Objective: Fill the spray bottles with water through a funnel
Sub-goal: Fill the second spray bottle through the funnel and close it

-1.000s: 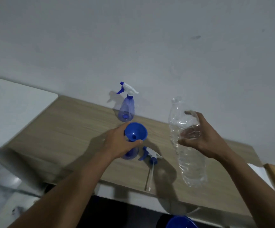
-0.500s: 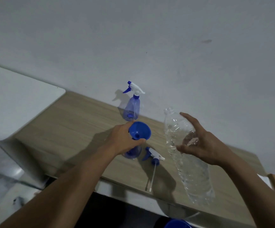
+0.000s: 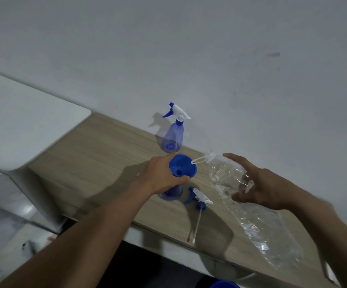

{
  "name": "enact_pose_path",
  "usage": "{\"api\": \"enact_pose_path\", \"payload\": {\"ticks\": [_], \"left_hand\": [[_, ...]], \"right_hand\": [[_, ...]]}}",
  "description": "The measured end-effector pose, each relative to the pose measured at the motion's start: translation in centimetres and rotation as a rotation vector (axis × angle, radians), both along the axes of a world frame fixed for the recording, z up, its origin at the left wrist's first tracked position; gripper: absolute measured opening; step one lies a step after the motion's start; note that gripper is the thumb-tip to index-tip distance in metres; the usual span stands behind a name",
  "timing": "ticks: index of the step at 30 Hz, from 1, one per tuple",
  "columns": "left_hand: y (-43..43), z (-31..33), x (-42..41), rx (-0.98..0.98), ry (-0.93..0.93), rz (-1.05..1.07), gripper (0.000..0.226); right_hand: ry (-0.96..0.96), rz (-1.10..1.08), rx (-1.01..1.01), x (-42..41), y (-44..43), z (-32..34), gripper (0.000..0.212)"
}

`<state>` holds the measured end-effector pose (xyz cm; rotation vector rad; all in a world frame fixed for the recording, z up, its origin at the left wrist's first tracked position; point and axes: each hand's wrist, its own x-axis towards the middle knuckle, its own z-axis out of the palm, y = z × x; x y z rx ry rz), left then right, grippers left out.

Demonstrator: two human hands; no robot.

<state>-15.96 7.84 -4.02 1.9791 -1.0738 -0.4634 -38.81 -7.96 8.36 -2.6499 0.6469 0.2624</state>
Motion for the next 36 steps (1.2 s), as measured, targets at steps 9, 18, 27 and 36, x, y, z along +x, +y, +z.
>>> {"api": "enact_pose_path", "payload": {"ticks": [9,18,27,36], "left_hand": [[-0.1,-0.5,0.3,-0.021,0.002,-0.014,0.056],[-0.1,-1.0,0.4,-0.035,0.015,-0.019,0.062],[-0.2,-1.1,0.5,-0.025,0.008,-0.028,0.059],[0.0,-0.7,0.3,-0.012,0.021,-0.027,0.056]], "right_hand": [[0.099,0.055,-0.032,0.7,-0.4,-0.1,0.106],[0.162,0.093,-0.06,1.5,-0.5,0.4,0.107],[0.241,0.111,-0.095,2.2,-0.3,1.0,0.105],[0.214,0.092,-0.104,2.5,-0.2,0.8,0.105]]}}
